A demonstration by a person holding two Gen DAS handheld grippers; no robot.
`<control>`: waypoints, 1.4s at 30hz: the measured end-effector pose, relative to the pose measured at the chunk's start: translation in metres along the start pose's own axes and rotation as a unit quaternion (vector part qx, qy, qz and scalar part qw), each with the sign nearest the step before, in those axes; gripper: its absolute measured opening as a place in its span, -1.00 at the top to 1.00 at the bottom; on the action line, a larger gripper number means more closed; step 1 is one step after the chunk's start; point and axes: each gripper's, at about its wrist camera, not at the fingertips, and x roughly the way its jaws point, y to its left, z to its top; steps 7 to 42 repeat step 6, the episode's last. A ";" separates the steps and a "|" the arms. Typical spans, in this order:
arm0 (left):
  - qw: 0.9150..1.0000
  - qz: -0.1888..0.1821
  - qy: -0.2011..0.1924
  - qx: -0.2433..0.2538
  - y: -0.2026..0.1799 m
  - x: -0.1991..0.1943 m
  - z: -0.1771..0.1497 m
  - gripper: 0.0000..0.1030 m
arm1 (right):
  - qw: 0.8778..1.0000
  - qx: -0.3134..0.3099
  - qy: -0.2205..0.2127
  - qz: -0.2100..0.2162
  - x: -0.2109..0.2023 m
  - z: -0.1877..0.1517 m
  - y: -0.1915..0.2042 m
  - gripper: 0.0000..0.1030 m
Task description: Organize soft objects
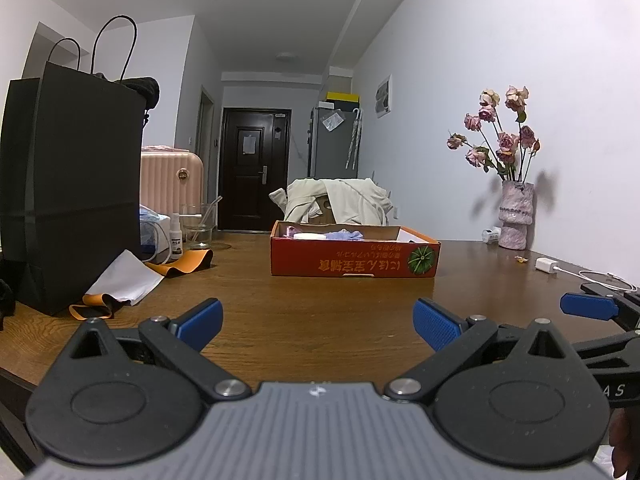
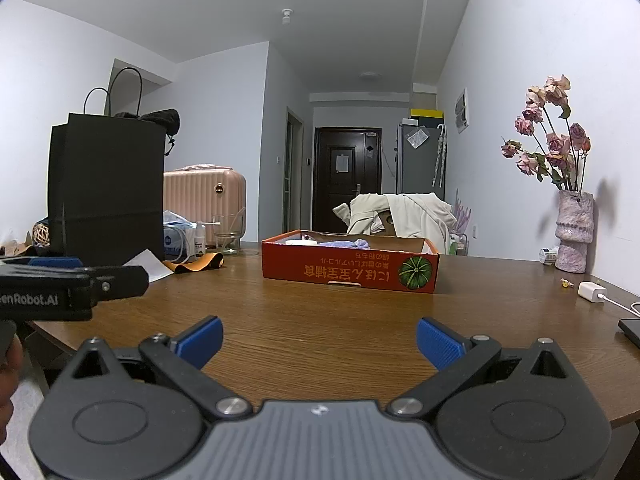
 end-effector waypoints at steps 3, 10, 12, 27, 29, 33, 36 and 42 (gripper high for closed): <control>1.000 -0.006 -0.002 -0.005 0.000 -0.002 0.000 -1.00 | 1.000 0.000 0.000 -0.001 0.000 0.000 0.000 -1.00; 1.000 -0.008 -0.021 0.004 -0.002 -0.008 0.001 -1.00 | 1.000 0.001 -0.002 -0.001 0.000 -0.001 -0.001 -1.00; 1.000 -0.008 -0.021 0.004 -0.002 -0.008 0.001 -1.00 | 1.000 0.001 -0.002 -0.001 0.000 -0.001 -0.001 -1.00; 1.000 -0.008 -0.021 0.004 -0.002 -0.008 0.001 -1.00 | 1.000 0.001 -0.002 -0.001 0.000 -0.001 -0.001 -1.00; 1.000 -0.008 -0.021 0.004 -0.002 -0.008 0.001 -1.00 | 1.000 0.001 -0.002 -0.001 0.000 -0.001 -0.001 -1.00; 1.000 -0.008 -0.021 0.004 -0.002 -0.008 0.001 -1.00 | 1.000 0.001 -0.002 -0.001 0.000 -0.001 -0.001 -1.00; 1.000 -0.008 -0.021 0.004 -0.002 -0.008 0.001 -1.00 | 1.000 0.001 -0.002 -0.001 0.000 -0.001 -0.001 -1.00; 1.000 -0.008 -0.021 0.004 -0.002 -0.008 0.001 -1.00 | 1.000 0.001 -0.002 -0.001 0.000 -0.001 -0.001 -1.00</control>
